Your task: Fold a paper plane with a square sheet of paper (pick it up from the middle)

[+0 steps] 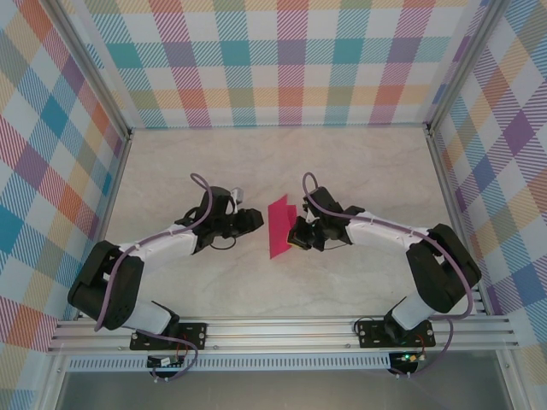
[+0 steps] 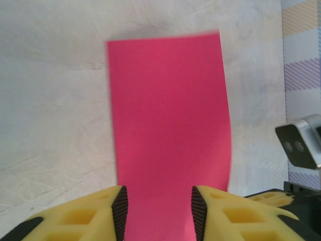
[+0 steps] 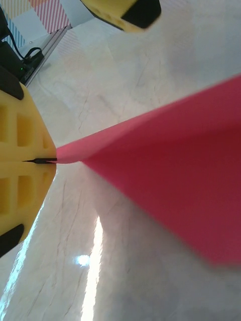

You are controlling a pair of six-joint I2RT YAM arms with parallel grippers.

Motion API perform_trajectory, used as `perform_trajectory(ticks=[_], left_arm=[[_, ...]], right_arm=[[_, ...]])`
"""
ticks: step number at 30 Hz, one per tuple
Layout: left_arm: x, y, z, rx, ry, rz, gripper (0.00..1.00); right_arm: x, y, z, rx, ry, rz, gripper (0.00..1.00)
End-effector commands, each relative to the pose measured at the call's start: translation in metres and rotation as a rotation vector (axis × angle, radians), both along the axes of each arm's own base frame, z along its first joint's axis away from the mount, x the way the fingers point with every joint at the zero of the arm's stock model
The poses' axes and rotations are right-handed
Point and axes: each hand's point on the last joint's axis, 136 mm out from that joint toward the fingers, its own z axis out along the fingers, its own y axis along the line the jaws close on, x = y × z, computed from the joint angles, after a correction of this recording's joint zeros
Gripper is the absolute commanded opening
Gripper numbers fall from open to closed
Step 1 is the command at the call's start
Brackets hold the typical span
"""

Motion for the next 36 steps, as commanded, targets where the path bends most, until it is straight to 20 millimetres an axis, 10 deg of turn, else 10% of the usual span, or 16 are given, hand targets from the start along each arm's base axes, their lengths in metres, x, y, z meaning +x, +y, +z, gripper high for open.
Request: perform_trajectory(ticks=[1, 22, 36], left_arm=[[-0.013, -0.011, -0.013, 0.014, 0.025, -0.053, 0.36], [-0.027, -0.017, -0.084, 0.182, 0.158, -0.068, 0.14], [-0.019, -0.017, -0.074, 0.191, 0.136, -0.053, 0.15]], right_arm=[[-0.005, 0.000, -0.002, 0.010, 0.068, -0.044, 0.02], [0.018, 0.025, -0.001, -0.001, 0.160, -0.076, 0.04], [0.034, 0.035, -0.022, -0.073, 0.224, -0.092, 0.03]])
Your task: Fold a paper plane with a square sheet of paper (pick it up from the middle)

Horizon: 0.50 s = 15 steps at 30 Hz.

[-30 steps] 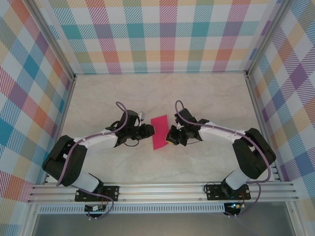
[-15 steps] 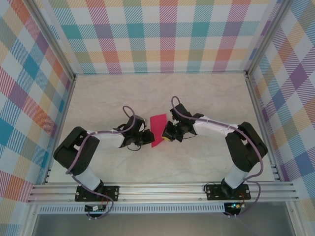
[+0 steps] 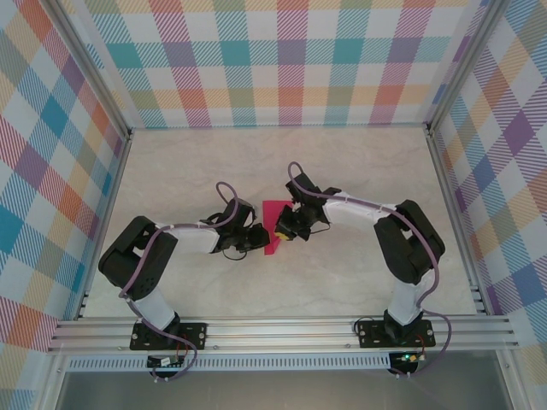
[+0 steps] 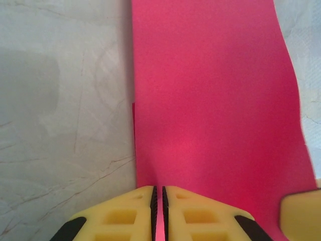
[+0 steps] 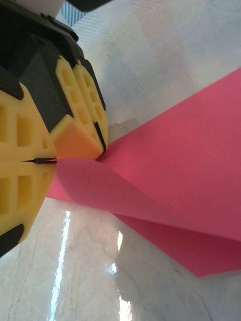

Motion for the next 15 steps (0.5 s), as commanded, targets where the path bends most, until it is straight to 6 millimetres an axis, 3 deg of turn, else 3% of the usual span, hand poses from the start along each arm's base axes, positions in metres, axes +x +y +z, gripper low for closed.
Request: perform_trajectory(ticks=[1, 8, 15], left_arm=[[0.002, 0.004, 0.009, 0.033, -0.036, 0.006, 0.15], [0.001, 0.012, 0.023, 0.021, -0.101, 0.035, 0.19], [-0.003, 0.004, 0.029, -0.038, -0.183, -0.043, 0.25]], right_arm=[[0.000, 0.000, -0.007, -0.033, 0.046, -0.023, 0.03], [0.007, 0.001, -0.016, -0.062, 0.059, -0.053, 0.03], [0.011, 0.004, -0.015, -0.061, 0.072, -0.075, 0.04]])
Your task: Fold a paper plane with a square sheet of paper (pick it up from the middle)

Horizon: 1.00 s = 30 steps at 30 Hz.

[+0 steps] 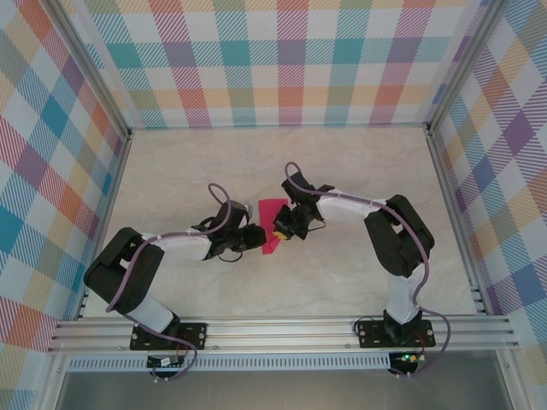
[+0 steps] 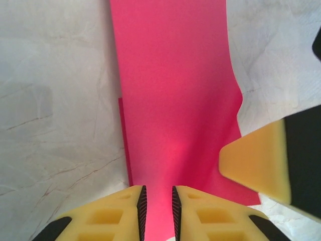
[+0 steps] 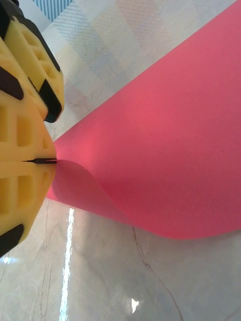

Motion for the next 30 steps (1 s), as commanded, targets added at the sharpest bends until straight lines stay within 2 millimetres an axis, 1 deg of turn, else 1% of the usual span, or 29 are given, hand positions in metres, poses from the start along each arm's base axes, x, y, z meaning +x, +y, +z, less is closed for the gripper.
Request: perform_trajectory(ticks=[1, 3, 6, 9, 11, 13, 15, 17, 20, 24, 30], left_arm=[[-0.001, -0.010, 0.012, -0.034, -0.103, -0.088, 0.25], [-0.002, -0.011, 0.013, -0.026, -0.153, -0.128, 0.28], [-0.002, -0.006, 0.015, 0.007, -0.232, -0.169, 0.32], [0.000, -0.001, 0.016, 0.030, -0.272, -0.159, 0.35], [0.002, 0.000, 0.016, 0.022, -0.266, -0.129, 0.35], [0.006, 0.000, 0.014, 0.016, -0.242, -0.097, 0.32], [0.011, 0.005, 0.008, 0.037, -0.207, -0.041, 0.26], [0.015, 0.007, 0.004, 0.038, -0.184, 0.001, 0.24], [0.023, 0.004, 0.008, -0.004, -0.172, 0.034, 0.23], [0.034, 0.001, 0.013, -0.017, -0.158, 0.050, 0.22], [0.057, 0.007, 0.000, -0.013, -0.096, 0.095, 0.20]], right_arm=[[0.003, 0.002, 0.000, -0.014, 0.024, -0.026, 0.04], [0.003, 0.003, 0.001, -0.011, 0.034, -0.030, 0.04], [0.005, 0.005, 0.002, -0.001, 0.045, -0.038, 0.05], [0.006, 0.006, 0.002, -0.002, 0.053, -0.042, 0.05], [0.007, 0.006, 0.001, -0.006, 0.059, -0.044, 0.05], [0.008, 0.008, 0.000, -0.006, 0.065, -0.045, 0.05], [0.009, 0.008, -0.001, -0.011, 0.067, -0.047, 0.05], [0.010, 0.007, -0.002, -0.017, 0.069, -0.049, 0.05], [0.010, 0.006, -0.003, -0.023, 0.070, -0.049, 0.05], [0.010, 0.006, -0.005, -0.025, 0.072, -0.048, 0.05], [0.009, 0.005, -0.005, -0.026, 0.074, -0.045, 0.05]])
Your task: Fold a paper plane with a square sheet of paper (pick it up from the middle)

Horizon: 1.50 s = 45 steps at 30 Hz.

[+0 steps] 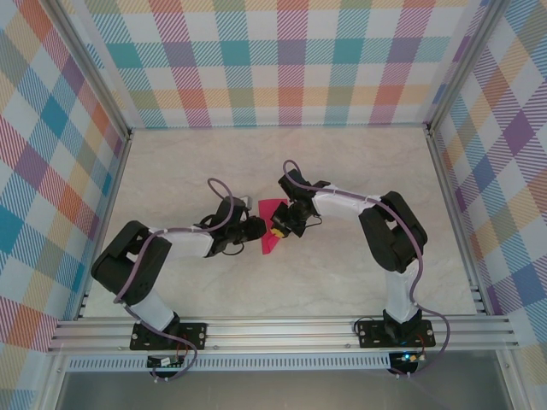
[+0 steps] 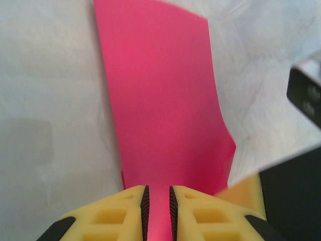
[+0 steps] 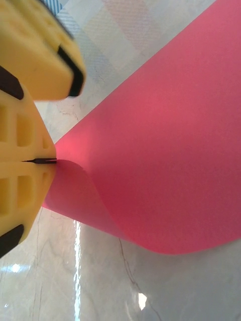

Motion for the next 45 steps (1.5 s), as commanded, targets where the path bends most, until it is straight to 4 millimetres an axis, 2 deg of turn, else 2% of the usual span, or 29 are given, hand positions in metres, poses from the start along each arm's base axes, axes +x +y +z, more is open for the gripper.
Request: perform_trajectory(ticks=[1, 5, 9, 20, 45], left_arm=[[0.014, 0.003, -0.008, -0.015, 0.045, 0.031, 0.20], [0.028, 0.004, -0.015, -0.022, 0.071, 0.037, 0.18], [0.033, 0.005, -0.022, -0.030, 0.100, 0.042, 0.17], [0.018, 0.011, -0.039, -0.007, 0.167, 0.046, 0.12], [0.016, 0.010, -0.039, -0.012, 0.174, 0.036, 0.11]], right_arm=[[0.002, -0.002, -0.003, -0.013, 0.023, -0.008, 0.05], [0.001, -0.002, -0.003, -0.013, 0.024, -0.006, 0.04], [0.003, -0.002, -0.001, -0.007, 0.017, -0.006, 0.04], [0.016, 0.011, 0.005, 0.062, -0.030, -0.005, 0.04], [0.035, 0.014, -0.006, 0.072, -0.065, -0.039, 0.04]])
